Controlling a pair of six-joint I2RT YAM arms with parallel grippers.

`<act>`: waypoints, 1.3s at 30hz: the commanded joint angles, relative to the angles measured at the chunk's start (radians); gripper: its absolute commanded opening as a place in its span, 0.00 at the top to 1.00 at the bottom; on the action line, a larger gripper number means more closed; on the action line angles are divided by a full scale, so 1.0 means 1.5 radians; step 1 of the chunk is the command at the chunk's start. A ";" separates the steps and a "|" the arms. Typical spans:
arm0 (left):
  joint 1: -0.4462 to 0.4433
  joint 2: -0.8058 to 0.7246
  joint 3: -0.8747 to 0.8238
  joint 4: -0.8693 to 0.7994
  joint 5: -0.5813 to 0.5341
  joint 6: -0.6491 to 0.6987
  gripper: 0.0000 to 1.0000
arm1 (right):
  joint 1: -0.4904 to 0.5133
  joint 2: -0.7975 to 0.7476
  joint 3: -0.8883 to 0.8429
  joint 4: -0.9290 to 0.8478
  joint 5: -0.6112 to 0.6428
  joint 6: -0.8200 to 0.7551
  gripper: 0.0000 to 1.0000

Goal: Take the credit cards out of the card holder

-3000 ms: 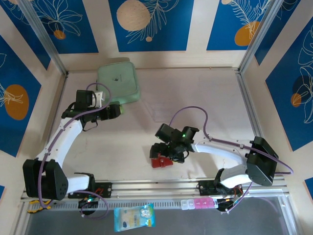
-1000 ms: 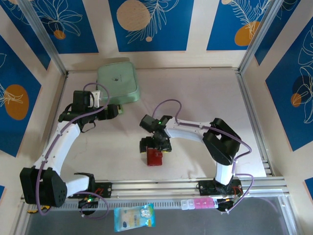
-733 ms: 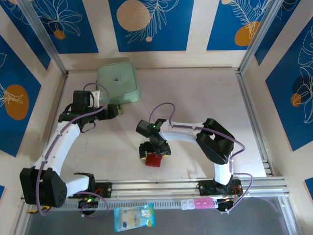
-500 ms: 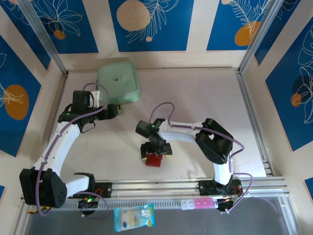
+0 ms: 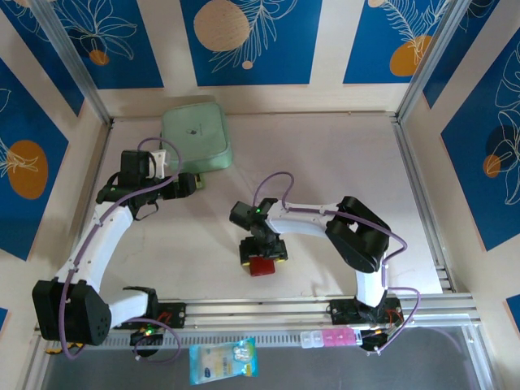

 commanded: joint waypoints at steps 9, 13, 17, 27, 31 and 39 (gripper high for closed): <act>0.001 -0.010 -0.014 -0.003 0.029 -0.010 0.00 | -0.021 -0.029 -0.001 0.011 0.009 -0.032 0.21; -0.012 -0.014 -0.033 0.019 0.043 -0.064 0.00 | -0.047 -0.026 0.012 0.018 0.009 -0.056 0.22; -0.038 -0.026 -0.086 0.063 0.055 -0.141 0.01 | -0.077 -0.013 0.029 0.024 0.003 -0.082 0.23; -0.178 -0.038 -0.181 0.155 -0.005 -0.265 0.04 | -0.131 0.032 0.059 0.034 -0.009 -0.125 0.23; -0.225 -0.008 -0.189 0.175 -0.012 -0.287 0.06 | -0.129 0.032 0.050 0.032 -0.011 -0.115 0.22; -0.261 0.018 -0.210 0.213 -0.014 -0.316 0.10 | -0.109 -0.008 0.017 0.020 -0.007 -0.084 0.22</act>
